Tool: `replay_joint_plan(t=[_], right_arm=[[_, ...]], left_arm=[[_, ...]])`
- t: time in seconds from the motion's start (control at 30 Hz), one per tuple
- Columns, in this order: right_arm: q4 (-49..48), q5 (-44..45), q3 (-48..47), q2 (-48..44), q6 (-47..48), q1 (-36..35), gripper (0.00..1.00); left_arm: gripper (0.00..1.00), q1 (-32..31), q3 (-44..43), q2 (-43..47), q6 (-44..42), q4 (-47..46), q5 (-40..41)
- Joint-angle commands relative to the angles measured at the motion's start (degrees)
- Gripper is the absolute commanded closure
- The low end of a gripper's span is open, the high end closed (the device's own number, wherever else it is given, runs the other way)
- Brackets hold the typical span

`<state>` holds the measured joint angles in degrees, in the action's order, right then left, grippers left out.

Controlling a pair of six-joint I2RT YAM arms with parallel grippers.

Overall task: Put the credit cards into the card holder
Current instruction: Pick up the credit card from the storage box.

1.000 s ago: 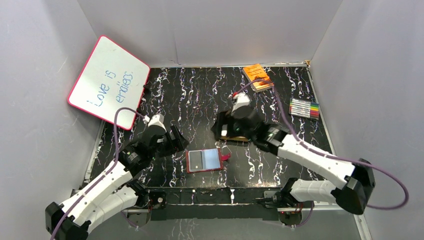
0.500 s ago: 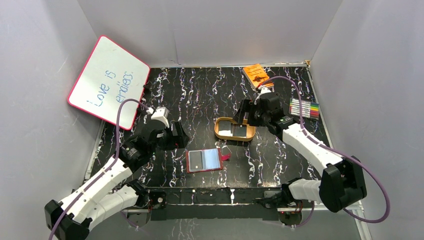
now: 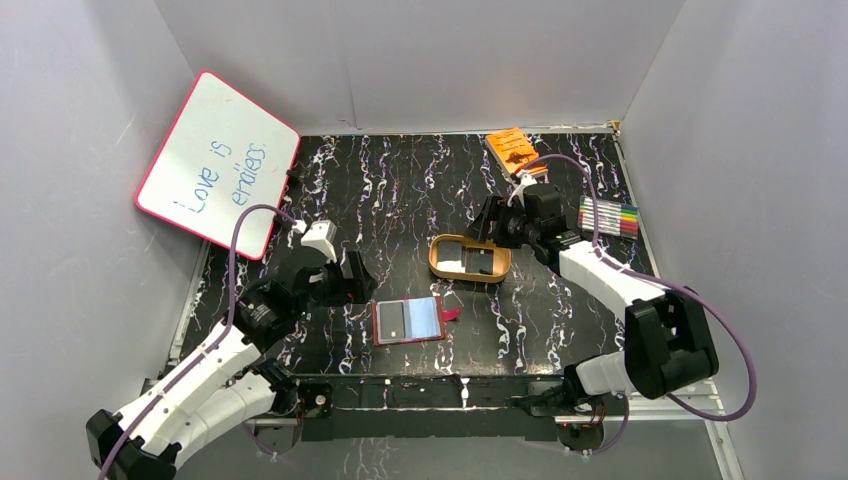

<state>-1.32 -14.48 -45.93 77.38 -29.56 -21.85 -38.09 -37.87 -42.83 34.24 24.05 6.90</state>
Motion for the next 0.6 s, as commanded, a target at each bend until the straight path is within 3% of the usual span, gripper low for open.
replay_joint_plan(t=[0.0, 0.13, 0.57], right_arm=[[-4.62, -1.52, 0.33, 2.00, 0.44, 0.66, 0.23], [-4.84, -1.18, 0.52, 3.32, 0.04, 0.77, 0.28], [-7.86, -5.49, 2.03, 10.19, -2.99, -0.30, 0.31]], left_arm=[[0.14, -0.12, 0.41, 1.53, -0.84, 0.40, 1.20], [0.14, -0.15, 0.18, 0.97, -0.75, 0.64, 1.54], [0.14, -0.10, 0.34, -0.39, -0.23, 0.45, 1.54]])
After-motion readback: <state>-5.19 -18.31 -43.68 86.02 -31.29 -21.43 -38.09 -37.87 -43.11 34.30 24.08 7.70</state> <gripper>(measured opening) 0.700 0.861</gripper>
